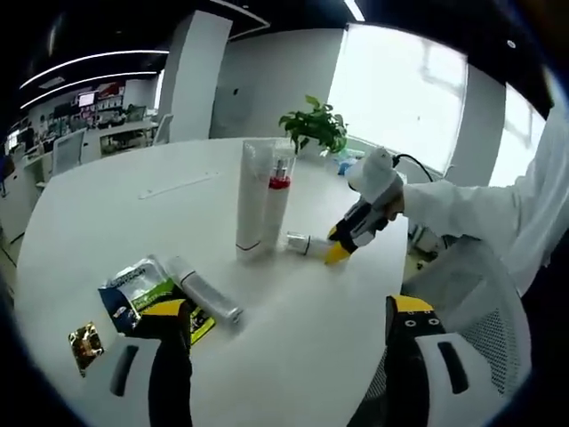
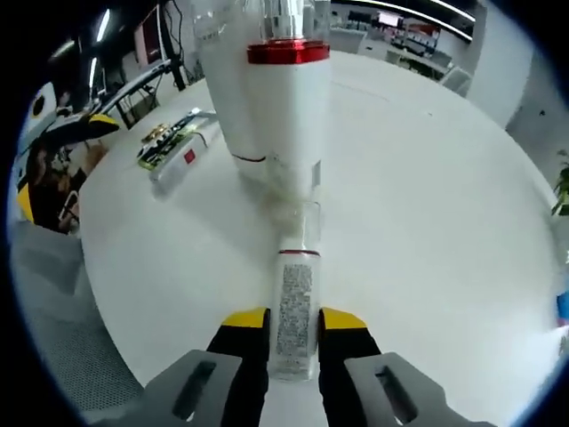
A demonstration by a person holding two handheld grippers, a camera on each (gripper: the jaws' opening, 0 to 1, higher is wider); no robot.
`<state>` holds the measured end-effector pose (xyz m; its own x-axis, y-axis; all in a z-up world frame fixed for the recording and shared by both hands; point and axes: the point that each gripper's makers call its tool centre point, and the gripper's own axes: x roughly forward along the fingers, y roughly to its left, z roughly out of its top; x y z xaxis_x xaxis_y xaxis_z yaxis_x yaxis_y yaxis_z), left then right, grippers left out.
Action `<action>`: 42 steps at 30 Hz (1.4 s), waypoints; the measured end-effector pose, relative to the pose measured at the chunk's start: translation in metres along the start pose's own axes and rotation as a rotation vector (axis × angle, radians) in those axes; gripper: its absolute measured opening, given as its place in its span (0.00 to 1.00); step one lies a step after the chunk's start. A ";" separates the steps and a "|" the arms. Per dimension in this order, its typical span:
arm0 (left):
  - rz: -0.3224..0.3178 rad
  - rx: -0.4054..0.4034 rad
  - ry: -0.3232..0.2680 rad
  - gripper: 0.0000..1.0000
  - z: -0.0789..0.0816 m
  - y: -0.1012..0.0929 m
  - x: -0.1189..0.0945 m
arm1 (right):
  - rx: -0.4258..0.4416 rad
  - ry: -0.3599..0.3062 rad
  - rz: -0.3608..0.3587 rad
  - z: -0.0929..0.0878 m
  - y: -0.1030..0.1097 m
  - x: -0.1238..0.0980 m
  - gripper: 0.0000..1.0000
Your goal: Arrange the skincare products in the storage area until every visible bottle or jar stands upright without overlapping.
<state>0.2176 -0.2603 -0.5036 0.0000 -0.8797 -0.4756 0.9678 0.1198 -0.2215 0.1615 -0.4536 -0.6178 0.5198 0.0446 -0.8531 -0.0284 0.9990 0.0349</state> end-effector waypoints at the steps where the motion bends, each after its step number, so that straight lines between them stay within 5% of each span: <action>1: -0.002 -0.005 0.001 0.81 0.000 -0.001 0.001 | 0.005 -0.011 -0.002 0.000 0.000 -0.001 0.12; 7: -0.003 -0.093 -0.011 0.70 0.000 0.001 0.007 | 0.037 -0.076 0.024 0.005 0.011 -0.011 0.11; 20: -0.104 -0.237 -0.163 0.52 0.030 -0.021 0.018 | -0.042 -0.295 0.111 0.059 0.074 -0.062 0.12; 25: -0.156 -0.343 -0.275 0.50 0.050 -0.030 0.016 | -0.103 -0.350 0.137 0.070 0.098 -0.077 0.12; 35: -0.165 -0.464 -0.318 0.39 0.056 -0.024 0.021 | -0.220 -0.439 0.162 0.087 0.134 -0.096 0.12; 42: -0.190 -0.502 -0.339 0.35 0.063 -0.027 0.023 | -0.364 -0.500 0.102 0.096 0.149 -0.103 0.12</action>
<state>0.2075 -0.3126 -0.4553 -0.0010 -0.9939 -0.1103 0.7229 0.0756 -0.6868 0.1853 -0.3083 -0.4751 0.8335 0.2248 -0.5047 -0.3421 0.9273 -0.1518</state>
